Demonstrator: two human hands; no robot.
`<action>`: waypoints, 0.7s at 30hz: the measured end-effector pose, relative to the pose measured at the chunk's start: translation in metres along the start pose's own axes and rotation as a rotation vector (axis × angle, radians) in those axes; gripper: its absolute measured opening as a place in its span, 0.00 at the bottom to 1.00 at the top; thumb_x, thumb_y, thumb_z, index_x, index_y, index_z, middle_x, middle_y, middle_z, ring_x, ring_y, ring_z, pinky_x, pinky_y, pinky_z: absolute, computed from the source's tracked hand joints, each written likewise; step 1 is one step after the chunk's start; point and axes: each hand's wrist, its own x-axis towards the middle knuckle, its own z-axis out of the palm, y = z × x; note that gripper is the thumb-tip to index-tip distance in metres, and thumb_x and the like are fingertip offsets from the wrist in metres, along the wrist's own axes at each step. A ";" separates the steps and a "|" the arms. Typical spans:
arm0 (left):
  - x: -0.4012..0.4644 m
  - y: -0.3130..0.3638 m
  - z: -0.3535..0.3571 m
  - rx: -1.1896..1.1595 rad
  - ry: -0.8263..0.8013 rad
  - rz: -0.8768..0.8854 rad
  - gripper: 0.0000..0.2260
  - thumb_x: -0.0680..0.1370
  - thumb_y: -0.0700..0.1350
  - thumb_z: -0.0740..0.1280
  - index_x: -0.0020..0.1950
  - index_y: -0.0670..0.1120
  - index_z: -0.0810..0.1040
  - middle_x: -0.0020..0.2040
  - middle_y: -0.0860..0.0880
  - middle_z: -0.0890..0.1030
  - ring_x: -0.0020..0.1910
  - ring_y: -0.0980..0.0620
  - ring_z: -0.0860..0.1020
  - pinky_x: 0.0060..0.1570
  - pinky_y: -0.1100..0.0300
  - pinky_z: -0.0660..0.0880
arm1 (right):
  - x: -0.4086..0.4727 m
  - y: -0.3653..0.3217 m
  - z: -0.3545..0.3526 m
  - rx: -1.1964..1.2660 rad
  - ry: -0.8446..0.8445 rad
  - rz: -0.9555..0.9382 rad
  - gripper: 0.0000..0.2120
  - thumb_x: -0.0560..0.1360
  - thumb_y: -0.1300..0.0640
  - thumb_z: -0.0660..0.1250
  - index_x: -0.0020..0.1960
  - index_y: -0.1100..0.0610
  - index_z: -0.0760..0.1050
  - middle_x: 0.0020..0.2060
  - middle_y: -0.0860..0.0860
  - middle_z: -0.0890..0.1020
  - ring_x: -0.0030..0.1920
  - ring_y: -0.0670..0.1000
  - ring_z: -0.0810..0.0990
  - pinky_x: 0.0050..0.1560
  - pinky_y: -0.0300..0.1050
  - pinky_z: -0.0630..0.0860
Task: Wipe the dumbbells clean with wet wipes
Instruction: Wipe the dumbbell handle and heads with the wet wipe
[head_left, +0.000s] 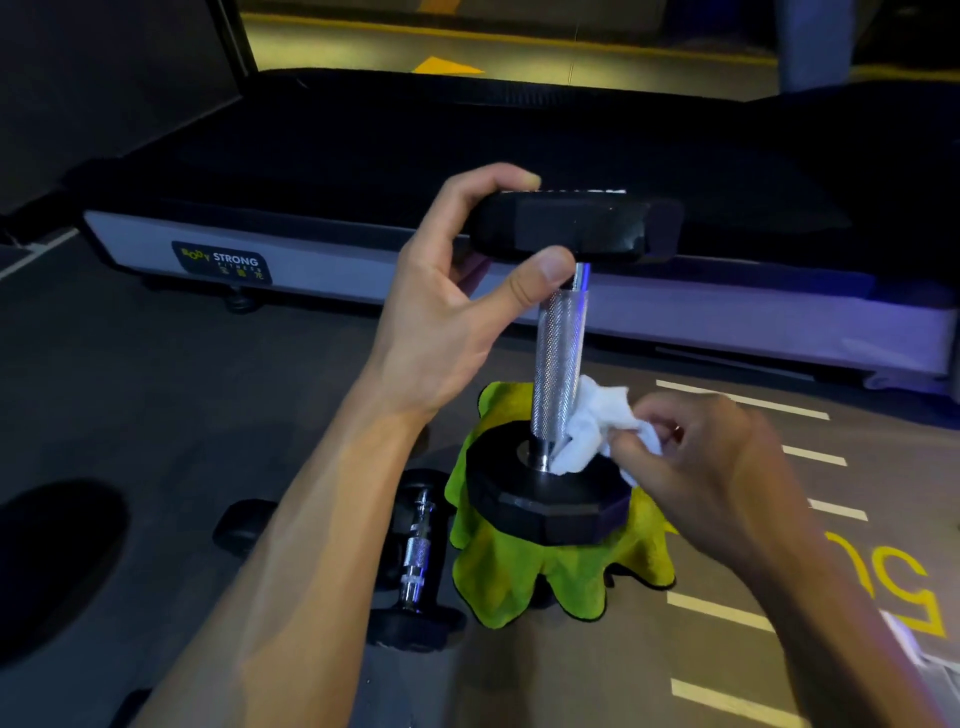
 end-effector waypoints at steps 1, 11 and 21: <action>0.001 -0.001 -0.001 -0.002 -0.002 -0.002 0.20 0.78 0.46 0.74 0.67 0.46 0.73 0.57 0.56 0.78 0.56 0.60 0.79 0.61 0.61 0.75 | 0.002 0.000 -0.001 0.005 0.030 0.004 0.13 0.72 0.50 0.68 0.33 0.52 0.68 0.25 0.51 0.68 0.30 0.54 0.65 0.30 0.48 0.68; 0.006 -0.010 -0.011 -0.045 -0.021 -0.027 0.19 0.81 0.43 0.72 0.69 0.43 0.71 0.59 0.53 0.77 0.55 0.63 0.79 0.58 0.65 0.74 | 0.024 -0.027 0.015 0.834 -0.242 0.242 0.10 0.81 0.50 0.67 0.49 0.44 0.87 0.55 0.44 0.85 0.55 0.44 0.83 0.58 0.51 0.81; 0.011 -0.011 -0.010 -0.043 -0.026 -0.024 0.18 0.81 0.44 0.72 0.69 0.47 0.72 0.61 0.54 0.77 0.58 0.61 0.78 0.60 0.62 0.75 | 0.020 -0.069 0.014 0.554 0.177 -0.194 0.15 0.89 0.52 0.55 0.67 0.45 0.78 0.52 0.38 0.83 0.53 0.35 0.79 0.54 0.31 0.72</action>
